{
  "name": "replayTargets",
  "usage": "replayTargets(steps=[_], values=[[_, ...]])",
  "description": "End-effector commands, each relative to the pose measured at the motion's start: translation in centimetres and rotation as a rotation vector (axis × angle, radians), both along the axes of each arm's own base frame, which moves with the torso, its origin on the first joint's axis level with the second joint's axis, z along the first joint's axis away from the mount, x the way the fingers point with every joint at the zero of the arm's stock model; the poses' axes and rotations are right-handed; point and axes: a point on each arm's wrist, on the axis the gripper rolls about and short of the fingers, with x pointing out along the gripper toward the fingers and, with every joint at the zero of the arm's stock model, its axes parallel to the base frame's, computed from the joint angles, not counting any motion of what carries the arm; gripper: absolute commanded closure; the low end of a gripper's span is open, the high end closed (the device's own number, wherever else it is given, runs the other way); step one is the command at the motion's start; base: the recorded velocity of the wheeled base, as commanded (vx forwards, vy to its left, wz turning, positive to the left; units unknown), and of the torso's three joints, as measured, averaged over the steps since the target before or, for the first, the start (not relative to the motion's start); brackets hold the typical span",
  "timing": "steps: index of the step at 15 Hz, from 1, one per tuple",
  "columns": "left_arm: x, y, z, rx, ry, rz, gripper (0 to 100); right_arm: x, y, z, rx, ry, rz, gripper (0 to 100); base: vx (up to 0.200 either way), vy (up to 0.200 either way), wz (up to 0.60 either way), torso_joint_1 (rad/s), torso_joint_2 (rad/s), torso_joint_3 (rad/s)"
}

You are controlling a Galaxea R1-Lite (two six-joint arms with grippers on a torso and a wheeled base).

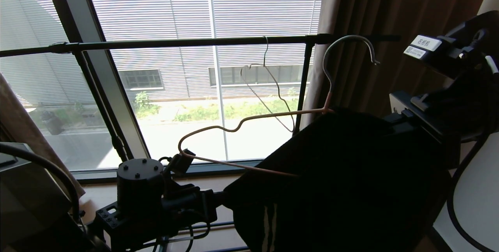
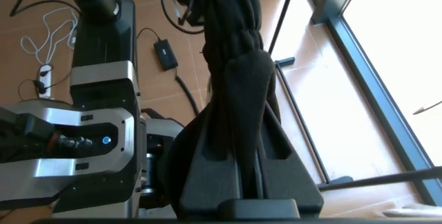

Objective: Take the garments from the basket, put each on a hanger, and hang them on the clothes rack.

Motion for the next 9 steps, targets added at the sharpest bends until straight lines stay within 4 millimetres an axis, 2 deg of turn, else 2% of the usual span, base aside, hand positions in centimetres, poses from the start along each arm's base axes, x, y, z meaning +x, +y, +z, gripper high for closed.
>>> replayTargets(steps=[1, 4, 9], values=[[-0.1, 1.6, 1.2, -0.01, -0.043, 0.047, 100, 0.3, -1.4, -0.9, -0.012, 0.031, -0.058, 100, 0.0, 0.0, 0.0, 0.0, 0.0, 0.0], [0.0, 3.5, 1.8, -0.002, -0.072, 0.107, 100, 0.1, -2.3, -1.8, -0.051, 0.049, -0.105, 100, 0.0, 0.0, 0.0, 0.0, 0.0, 0.0], [0.8, 4.0, 2.1, -0.003, -0.097, 0.134, 100, -0.1, -2.5, -3.8, -0.141, 0.022, -0.14, 100, 0.0, 0.0, 0.0, 0.0, 0.0, 0.0]])
